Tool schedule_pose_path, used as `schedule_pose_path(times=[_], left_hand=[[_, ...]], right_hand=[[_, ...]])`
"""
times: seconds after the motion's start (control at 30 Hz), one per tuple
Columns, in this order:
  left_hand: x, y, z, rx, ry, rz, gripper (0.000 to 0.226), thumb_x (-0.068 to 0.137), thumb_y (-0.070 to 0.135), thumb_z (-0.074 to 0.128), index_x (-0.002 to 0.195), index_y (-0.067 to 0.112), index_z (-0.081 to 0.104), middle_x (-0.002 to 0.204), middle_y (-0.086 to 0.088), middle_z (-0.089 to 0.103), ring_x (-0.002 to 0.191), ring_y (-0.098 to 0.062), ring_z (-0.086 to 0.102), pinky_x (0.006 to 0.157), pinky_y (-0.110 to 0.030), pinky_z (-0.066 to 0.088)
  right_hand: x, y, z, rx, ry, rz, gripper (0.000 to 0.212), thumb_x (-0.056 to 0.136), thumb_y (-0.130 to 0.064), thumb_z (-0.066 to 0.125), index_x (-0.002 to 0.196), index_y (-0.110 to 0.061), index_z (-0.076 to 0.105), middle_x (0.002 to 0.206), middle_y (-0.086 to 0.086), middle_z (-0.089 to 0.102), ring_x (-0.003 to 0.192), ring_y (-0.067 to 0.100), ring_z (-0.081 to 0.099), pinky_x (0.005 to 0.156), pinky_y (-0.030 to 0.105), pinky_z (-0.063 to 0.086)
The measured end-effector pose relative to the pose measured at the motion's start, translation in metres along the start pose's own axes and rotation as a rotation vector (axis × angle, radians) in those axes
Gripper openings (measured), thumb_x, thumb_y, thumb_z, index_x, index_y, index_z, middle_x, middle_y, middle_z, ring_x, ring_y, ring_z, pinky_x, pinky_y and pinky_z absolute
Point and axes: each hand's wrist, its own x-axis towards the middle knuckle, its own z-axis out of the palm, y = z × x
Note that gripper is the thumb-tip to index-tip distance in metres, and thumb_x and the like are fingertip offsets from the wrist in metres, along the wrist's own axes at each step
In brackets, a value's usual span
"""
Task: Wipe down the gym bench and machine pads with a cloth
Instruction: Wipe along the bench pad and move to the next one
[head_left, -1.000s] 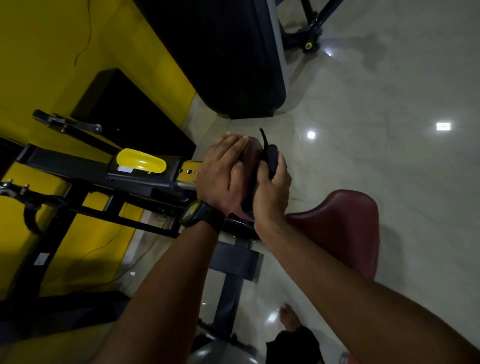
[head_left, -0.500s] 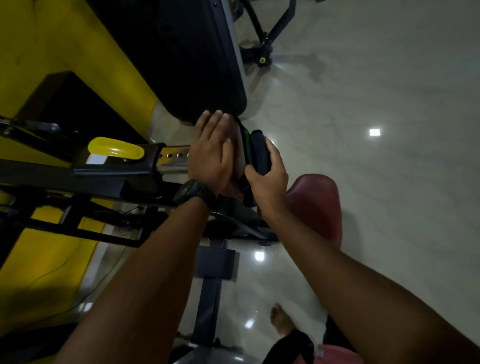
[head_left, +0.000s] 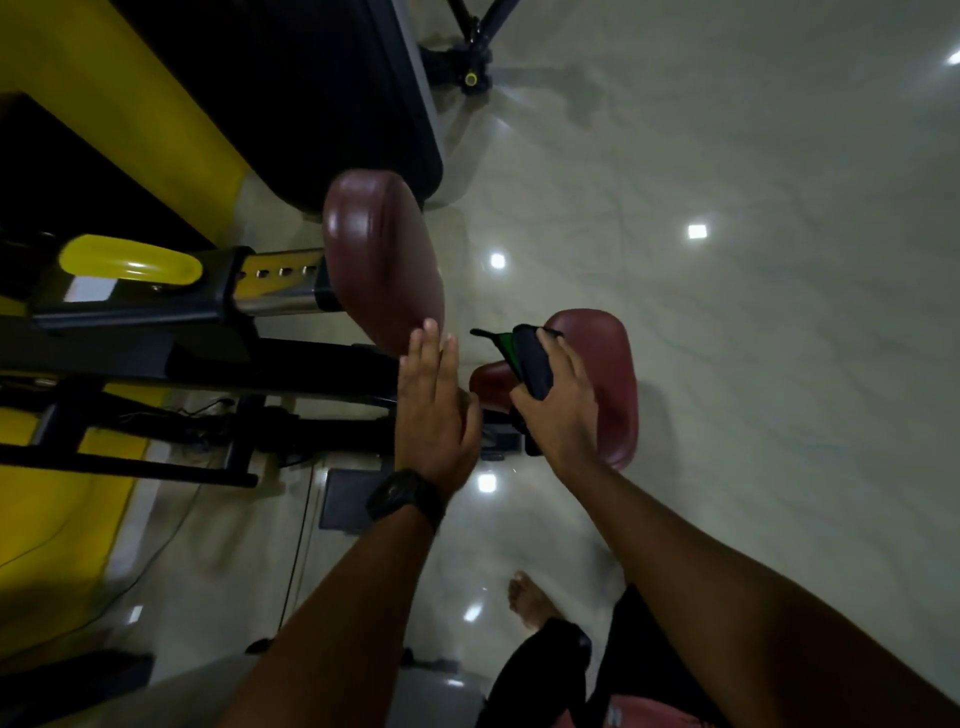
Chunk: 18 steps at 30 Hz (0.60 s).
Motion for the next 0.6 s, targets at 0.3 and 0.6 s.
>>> schedule_pose_path(times=[0.3,0.6], left_hand=[[-0.015,-0.014,0.097,-0.017,-0.519,-0.300,0.082,0.101,0.024,0.054,0.162,0.014,0.001,0.171,-0.004,-0.003,0.157,-0.021,-0.004,0.127,-0.033,0.003],[0.002,-0.105,0.193,0.119,-0.586,-0.255,0.107,0.090,0.061,0.057,0.158,-0.002,0.003,0.168,-0.019,0.003,0.155,-0.033,0.001,0.127,-0.050,0.006]], right_hand=[[0.039,0.079,0.019,-0.453,-0.139,-0.107,0.075,0.089,-0.033,0.069,0.156,-0.030,0.036,0.162,0.010,0.032,0.126,0.038,0.046,0.104,0.046,0.042],[0.092,0.135,0.096,-0.533,-0.308,-0.329,0.069,0.092,-0.044,0.064,0.155,-0.030,0.037,0.164,0.016,0.027,0.129,0.042,0.047,0.095,0.054,0.052]])
